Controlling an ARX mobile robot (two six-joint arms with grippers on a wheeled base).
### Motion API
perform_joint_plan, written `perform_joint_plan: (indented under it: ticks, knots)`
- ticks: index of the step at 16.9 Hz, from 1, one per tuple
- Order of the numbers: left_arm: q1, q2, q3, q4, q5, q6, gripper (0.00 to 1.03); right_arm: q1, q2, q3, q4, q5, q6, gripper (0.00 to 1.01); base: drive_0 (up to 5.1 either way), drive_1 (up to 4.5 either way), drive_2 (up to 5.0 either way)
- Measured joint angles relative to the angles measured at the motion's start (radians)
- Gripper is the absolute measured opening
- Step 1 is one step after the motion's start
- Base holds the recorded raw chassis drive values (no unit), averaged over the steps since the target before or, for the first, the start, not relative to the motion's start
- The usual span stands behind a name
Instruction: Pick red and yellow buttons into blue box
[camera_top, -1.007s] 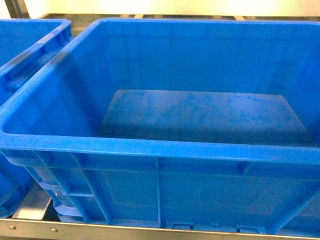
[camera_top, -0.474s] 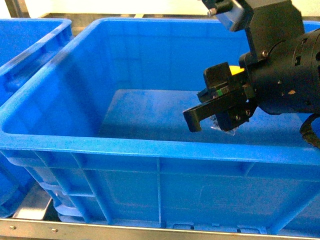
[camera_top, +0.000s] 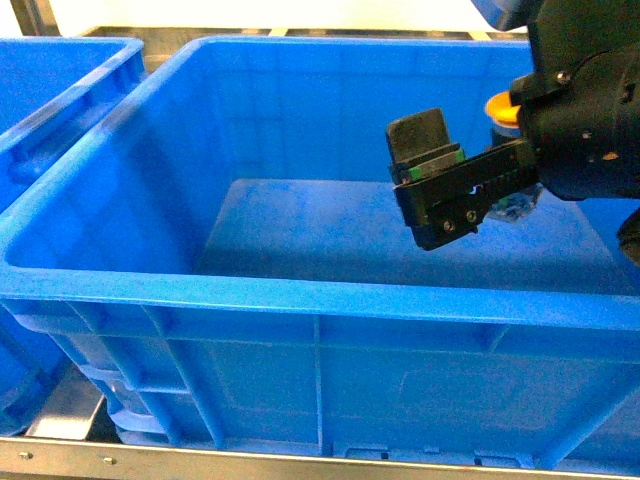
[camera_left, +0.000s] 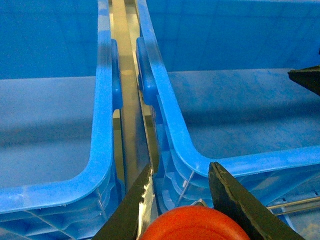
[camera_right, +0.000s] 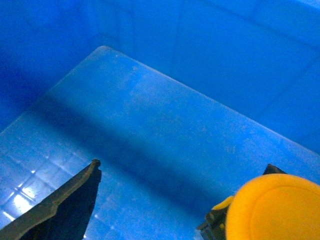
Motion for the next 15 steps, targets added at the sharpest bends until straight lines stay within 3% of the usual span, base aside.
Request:
perform_joint_plan:
  ticks: [1,2,3,5,6,7,8,9,11,13,15]
  knots:
    - [0.0,0.0,0.0,0.0,0.0,0.0,0.3,-0.008,-0.022,-0.013,0.003,0.001,0.005,1.0,0.0,0.0,0.0]
    - [0.0,0.0,0.0,0.0,0.0,0.0,0.3,-0.011,-0.042,-0.019,0.002,0.003,0.004,0.97,0.0,0.0,0.0]
    - [0.0,0.0,0.0,0.0,0.0,0.0,0.3,0.003,-0.047,-0.035,0.045,-0.003,-0.029,0.98,0.0,0.0,0.0]
    - [0.0,0.0,0.0,0.0,0.0,0.0,0.3,0.029,-0.035,-0.078,0.145,0.007,-0.127,0.98,0.0,0.0,0.0]
    - [0.0,0.0,0.0,0.0,0.0,0.0,0.3,0.02,-0.031,-0.095,0.159,0.023,-0.187,0.98,0.0,0.0,0.0]
    - [0.0,0.0,0.0,-0.002,0.0,0.0,0.3,0.022,-0.021,-0.099,0.192,0.05,-0.198,0.98,0.0,0.0,0.0]
    - [0.0,0.0,0.0,0.002,0.0,0.0,0.3,0.005,-0.017,-0.089,0.132,0.024,-0.211,0.98,0.0,0.0,0.0]
    - [0.0,0.0,0.0,0.001,0.0,0.0,0.3,-0.005,-0.011,-0.092,0.147,0.058,-0.184,0.98,0.0,0.0,0.0]
    - [0.0,0.0,0.0,0.0,0.0,0.0,0.3,-0.033,-0.029,-0.088,0.153,0.067,-0.121,0.98,0.0,0.0,0.0]
    - [0.0,0.0,0.0,0.0,0.0,0.0,0.3,-0.127,-0.117,-0.091,0.055,0.023,0.017,0.98,0.0,0.0,0.0]
    - [0.0,0.0,0.0,0.0,0.0,0.0,0.3,-0.253,-0.246,-0.129,-0.029,-0.079,0.161,0.98,0.0,0.0,0.0]
